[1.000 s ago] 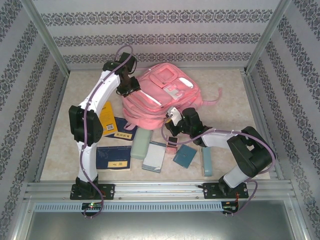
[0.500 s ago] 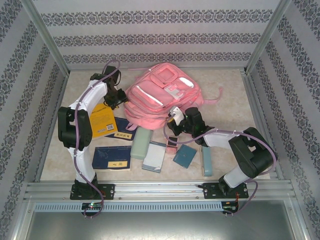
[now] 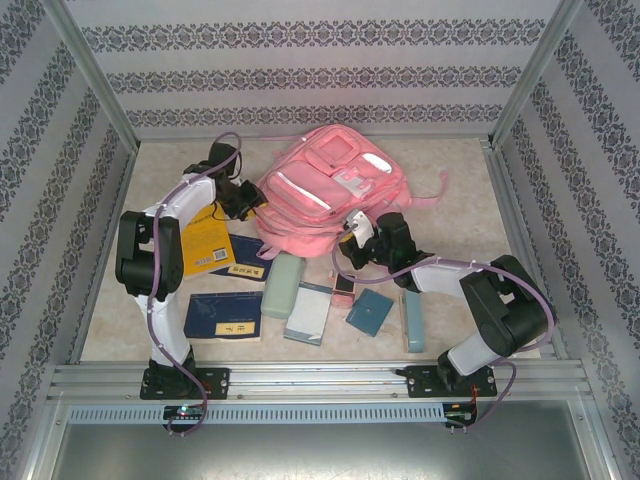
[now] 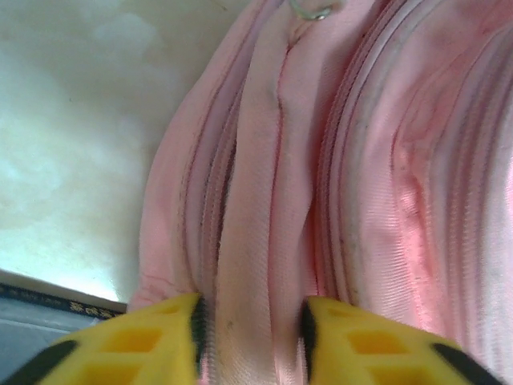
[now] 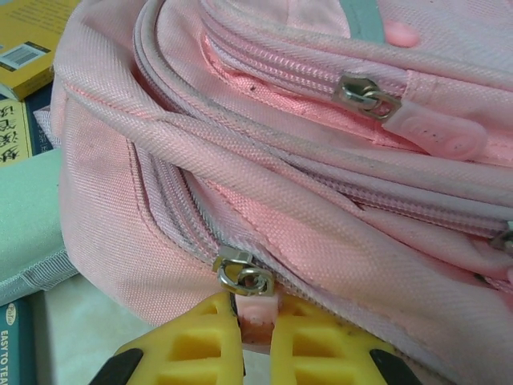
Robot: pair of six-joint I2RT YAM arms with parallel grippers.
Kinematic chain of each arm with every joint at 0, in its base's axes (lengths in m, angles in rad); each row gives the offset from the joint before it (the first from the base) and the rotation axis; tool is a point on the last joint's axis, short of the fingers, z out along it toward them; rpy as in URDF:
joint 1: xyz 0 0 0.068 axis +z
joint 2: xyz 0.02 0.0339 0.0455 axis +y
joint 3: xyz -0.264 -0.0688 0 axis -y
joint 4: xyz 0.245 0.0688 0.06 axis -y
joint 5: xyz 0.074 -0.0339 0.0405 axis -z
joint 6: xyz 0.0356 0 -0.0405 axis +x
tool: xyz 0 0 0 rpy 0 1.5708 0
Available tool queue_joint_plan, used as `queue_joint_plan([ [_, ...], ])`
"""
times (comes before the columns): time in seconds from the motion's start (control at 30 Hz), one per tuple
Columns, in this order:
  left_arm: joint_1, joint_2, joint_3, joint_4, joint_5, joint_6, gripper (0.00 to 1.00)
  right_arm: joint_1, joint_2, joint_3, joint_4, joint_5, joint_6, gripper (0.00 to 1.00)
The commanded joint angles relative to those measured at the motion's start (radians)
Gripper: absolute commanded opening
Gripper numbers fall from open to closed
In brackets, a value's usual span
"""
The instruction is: Pack the student bag
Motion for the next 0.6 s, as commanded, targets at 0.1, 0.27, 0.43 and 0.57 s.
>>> queue_joint_plan([
  [0.1, 0.003, -0.055, -0.058, 0.084, 0.01, -0.153, 0.0, -0.018, -0.028, 0.027, 0.084, -0.053, 0.026, 0.0],
  [0.27, -0.001, -0.157, -0.118, 0.137, -0.069, -0.312, 0.0, -0.001, -0.029, 0.04, 0.045, -0.025, 0.011, 0.0],
  [0.43, -0.032, -0.231, -0.14, 0.158, -0.126, -0.411, 0.0, 0.043, -0.027, 0.056, 0.0, 0.024, -0.005, 0.0],
  [0.57, -0.067, -0.244, -0.14, 0.163, -0.129, -0.462, 0.0, 0.069, -0.018, 0.079, -0.039, 0.032, -0.002, 0.0],
])
